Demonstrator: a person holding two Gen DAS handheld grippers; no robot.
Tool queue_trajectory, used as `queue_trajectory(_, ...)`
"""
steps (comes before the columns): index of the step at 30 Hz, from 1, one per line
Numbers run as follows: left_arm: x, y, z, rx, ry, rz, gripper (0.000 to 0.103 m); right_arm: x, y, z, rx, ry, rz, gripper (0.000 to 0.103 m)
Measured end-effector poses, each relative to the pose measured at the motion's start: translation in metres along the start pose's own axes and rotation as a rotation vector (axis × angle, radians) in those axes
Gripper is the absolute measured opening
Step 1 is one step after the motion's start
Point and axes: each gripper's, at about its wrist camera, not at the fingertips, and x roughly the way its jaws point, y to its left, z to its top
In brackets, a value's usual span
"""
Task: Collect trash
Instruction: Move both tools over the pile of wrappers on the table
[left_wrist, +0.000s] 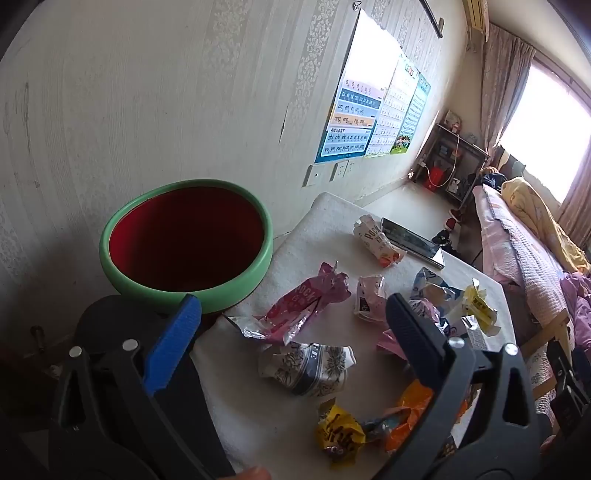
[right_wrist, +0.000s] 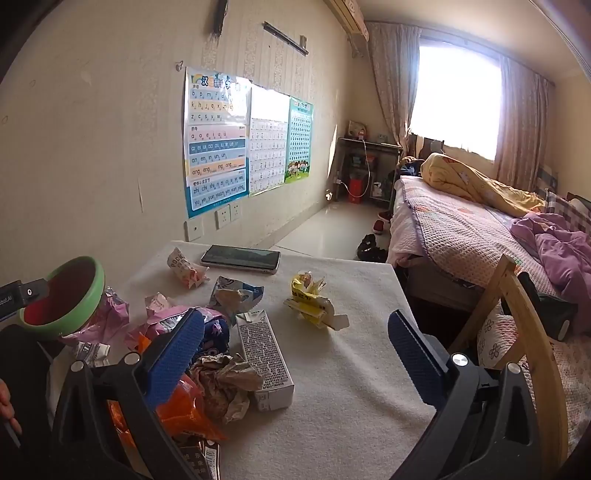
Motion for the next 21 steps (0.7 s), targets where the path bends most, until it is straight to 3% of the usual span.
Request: queue_trajectory(21, -0.0024, -0.0054, -0.0009, 0.029, -0.013, 0.003, 0.098, -0.0024, -0.0007, -0.0035, 0.009, 0.004, 0.001, 0.096)
